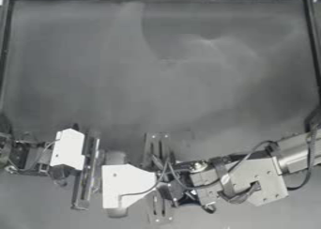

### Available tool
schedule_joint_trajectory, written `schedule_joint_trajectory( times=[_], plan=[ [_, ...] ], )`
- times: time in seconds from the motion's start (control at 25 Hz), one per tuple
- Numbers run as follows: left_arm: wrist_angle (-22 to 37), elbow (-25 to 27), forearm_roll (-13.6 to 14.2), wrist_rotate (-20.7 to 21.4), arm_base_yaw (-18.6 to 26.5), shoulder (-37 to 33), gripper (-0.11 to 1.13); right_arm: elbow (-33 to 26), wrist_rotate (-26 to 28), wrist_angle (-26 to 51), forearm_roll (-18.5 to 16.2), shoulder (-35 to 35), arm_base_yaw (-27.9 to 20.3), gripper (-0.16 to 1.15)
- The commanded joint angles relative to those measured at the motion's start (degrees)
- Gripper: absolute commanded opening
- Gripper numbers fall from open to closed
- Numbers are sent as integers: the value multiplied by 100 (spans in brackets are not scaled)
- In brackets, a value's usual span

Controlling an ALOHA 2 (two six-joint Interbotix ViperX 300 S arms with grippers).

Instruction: Put candy in bag

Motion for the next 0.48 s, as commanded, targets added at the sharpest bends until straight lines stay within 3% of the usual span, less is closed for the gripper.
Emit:
schedule_joint_trajectory(
  times=[0.04, 0.48],
  plan=[
    [-18, -105, 0, 9, 26, -88, 71, -53, -9, -18, -26, -272, 26, 4],
    [-18, -105, 0, 9, 26, -132, 71, -18, 0, -18, -26, -272, 26, 4]
  ],
)
